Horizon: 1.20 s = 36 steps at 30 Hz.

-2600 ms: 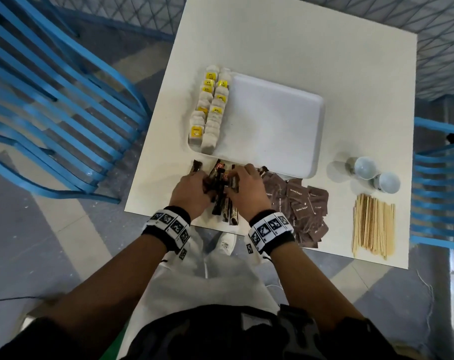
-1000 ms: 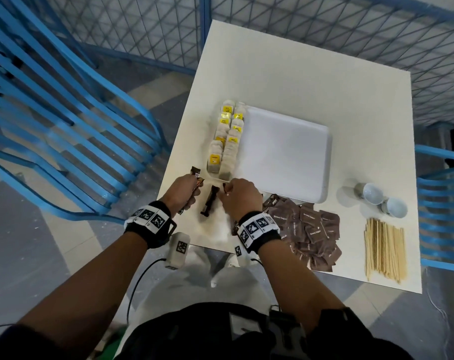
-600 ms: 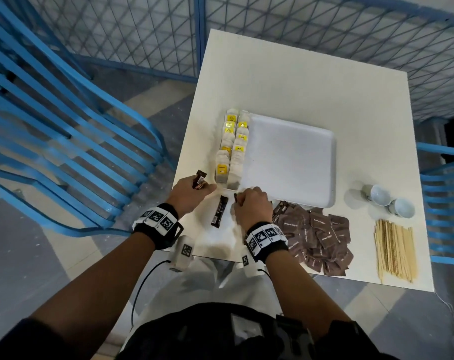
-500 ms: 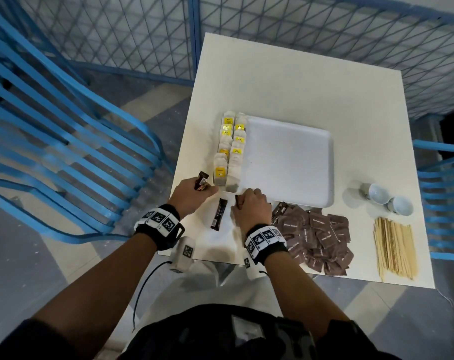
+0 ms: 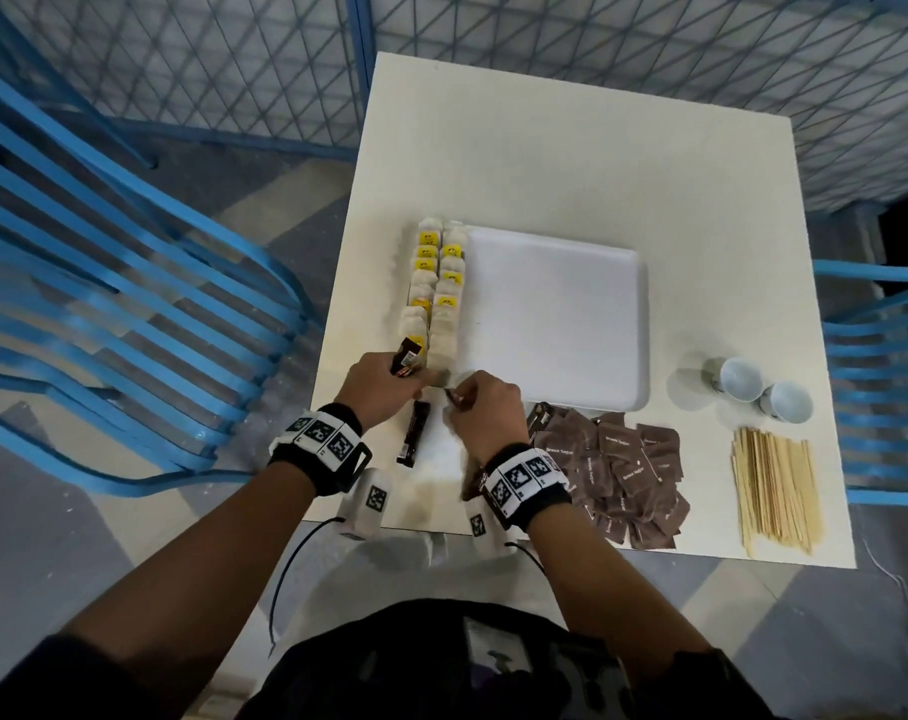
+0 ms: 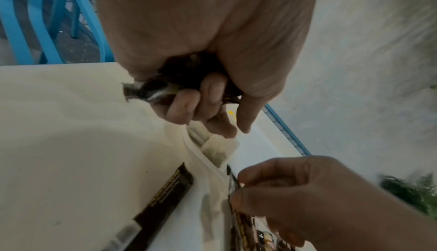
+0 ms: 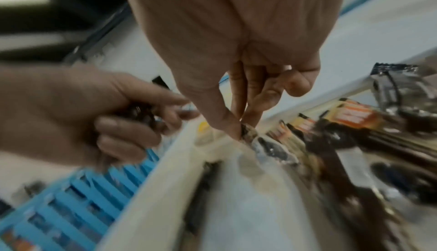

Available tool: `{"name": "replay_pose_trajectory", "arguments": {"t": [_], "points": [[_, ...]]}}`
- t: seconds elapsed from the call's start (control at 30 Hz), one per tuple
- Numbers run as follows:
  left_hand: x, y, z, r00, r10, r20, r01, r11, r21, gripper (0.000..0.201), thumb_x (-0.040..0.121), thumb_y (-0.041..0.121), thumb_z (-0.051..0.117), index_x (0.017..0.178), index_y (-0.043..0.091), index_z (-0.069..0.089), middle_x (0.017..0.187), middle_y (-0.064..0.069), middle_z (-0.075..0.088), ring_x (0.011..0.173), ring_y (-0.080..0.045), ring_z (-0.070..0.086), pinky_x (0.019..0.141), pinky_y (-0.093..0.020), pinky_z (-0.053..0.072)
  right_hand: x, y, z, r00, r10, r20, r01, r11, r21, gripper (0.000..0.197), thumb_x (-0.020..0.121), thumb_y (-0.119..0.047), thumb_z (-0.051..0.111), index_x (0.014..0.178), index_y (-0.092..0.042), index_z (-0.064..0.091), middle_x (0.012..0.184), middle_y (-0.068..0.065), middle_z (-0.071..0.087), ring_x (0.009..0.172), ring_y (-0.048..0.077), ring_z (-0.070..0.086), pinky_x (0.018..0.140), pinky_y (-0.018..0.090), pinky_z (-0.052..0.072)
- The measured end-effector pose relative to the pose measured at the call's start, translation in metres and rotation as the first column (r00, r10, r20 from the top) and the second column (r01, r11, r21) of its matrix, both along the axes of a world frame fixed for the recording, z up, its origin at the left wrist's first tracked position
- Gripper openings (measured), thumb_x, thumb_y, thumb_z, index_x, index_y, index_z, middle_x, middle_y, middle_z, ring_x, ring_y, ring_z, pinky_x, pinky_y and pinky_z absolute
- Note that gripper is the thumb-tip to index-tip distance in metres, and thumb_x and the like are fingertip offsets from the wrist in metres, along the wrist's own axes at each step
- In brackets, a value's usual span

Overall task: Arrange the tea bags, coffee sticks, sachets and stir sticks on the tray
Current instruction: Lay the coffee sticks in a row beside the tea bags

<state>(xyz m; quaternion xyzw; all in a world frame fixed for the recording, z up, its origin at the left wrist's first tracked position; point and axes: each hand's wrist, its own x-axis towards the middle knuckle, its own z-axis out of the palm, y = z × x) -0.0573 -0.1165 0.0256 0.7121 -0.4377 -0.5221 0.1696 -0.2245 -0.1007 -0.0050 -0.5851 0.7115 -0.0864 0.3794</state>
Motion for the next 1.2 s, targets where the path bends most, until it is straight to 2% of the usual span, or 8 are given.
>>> {"name": "replay_pose_trajectory", "arguments": {"t": [0.13,0.33,0.47,0.67,0.83,1.07,1.13,1.2], "points": [[-0.019,-0.008,0.01,1.0,0.002,-0.025,-0.002,1.0,-0.001,0.033,0.089,0.042,0.076,0.066,0.019,0.07,0.041,0.017,0.056,0.037,0.002,0.048,0.042,-0.014,0.032,-0.01,-0.017,0.013,0.986,-0.011,0.165,0.028,0.995,-0.097,0.017,0.076,-0.012,0.075,0.09,-0.019,0.067,0.081,-0.004,0.072,0.077,0.012,0.068,0.073,0.03,0.058],[-0.05,-0.028,0.03,0.98,0.153,-0.126,-0.16,0.986,-0.05,0.025,0.089,0.022,0.075,0.067,0.018,0.064,0.039,0.013,0.051,0.035,-0.002,0.042,0.042,-0.021,0.033,-0.037,-0.053,0.033,0.961,0.111,0.252,-0.051,0.971,-0.234,0.027,0.082,-0.028,0.079,0.106,-0.02,0.067,0.088,-0.005,0.068,0.078,0.01,0.055,0.068,0.015,0.038],[-0.062,-0.042,0.043,0.938,0.239,-0.251,-0.262,0.963,-0.062,0.012,0.092,0.02,0.075,0.083,0.015,0.071,0.044,0.011,0.054,0.042,-0.012,0.038,0.041,-0.022,0.032,-0.067,-0.079,0.049,0.928,0.096,0.361,-0.067,0.993,-0.094,0.015,0.084,-0.036,0.078,0.093,-0.024,0.074,0.092,-0.009,0.07,0.077,0.007,0.063,0.071,0.017,0.044],[-0.083,-0.058,0.051,0.902,0.259,-0.344,-0.313,0.944,-0.108,0.018,0.089,0.023,0.079,0.098,0.007,0.075,0.053,0.003,0.047,0.044,-0.015,0.033,0.043,-0.024,0.028,-0.105,-0.107,0.066,0.747,-0.031,0.664,-0.022,0.997,0.071,0.012,0.085,-0.013,0.078,0.095,-0.006,0.076,0.078,0.008,0.071,0.062,0.021,0.06,0.054,0.024,0.04],[-0.096,-0.068,0.057,0.848,0.333,-0.411,-0.414,0.902,-0.122,0.008,0.085,0.02,0.081,0.09,0.016,0.078,0.086,-0.014,0.075,0.042,-0.013,0.032,0.044,-0.022,0.027,-0.123,-0.123,0.069,0.56,-0.123,0.819,-0.016,0.987,0.159,0.023,0.093,-0.001,0.065,0.113,0.009,0.07,0.09,0.019,0.07,0.07,0.024,0.065,0.06,0.027,0.046],[-0.091,-0.097,0.051,0.791,0.411,-0.454,-0.47,0.882,-0.022,0.005,0.09,0.018,0.075,0.093,0.013,0.075,0.1,-0.014,0.078,0.037,-0.01,0.032,0.038,-0.02,0.027,-0.129,-0.141,0.065,0.343,-0.287,0.894,0.05,0.956,0.288,0.025,0.098,0.001,0.057,0.118,0.015,0.062,0.104,0.037,0.068,0.094,0.04,0.072,0.081,0.038,0.061],[-0.086,-0.101,0.045,0.797,0.408,-0.446,-0.462,0.887,-0.014,0.005,0.092,0.019,0.074,0.092,0.014,0.074,0.1,-0.013,0.078,0.037,-0.011,0.031,0.038,-0.019,0.027,-0.13,-0.145,0.06,0.343,-0.283,0.896,0.033,0.956,0.29,0.024,0.099,0.0,0.054,0.118,0.013,0.062,0.105,0.036,0.068,0.096,0.041,0.072,0.085,0.041,0.061],[-0.082,-0.103,0.04,0.801,0.412,-0.435,-0.459,0.889,-0.003,0.006,0.092,0.02,0.074,0.092,0.014,0.074,0.1,-0.012,0.078,0.037,-0.011,0.03,0.038,-0.019,0.027,-0.127,-0.15,0.057,0.428,-0.248,0.869,0.051,0.967,0.251,0.022,0.098,0.001,0.056,0.115,0.013,0.064,0.102,0.034,0.07,0.093,0.041,0.073,0.083,0.043,0.061]]}}
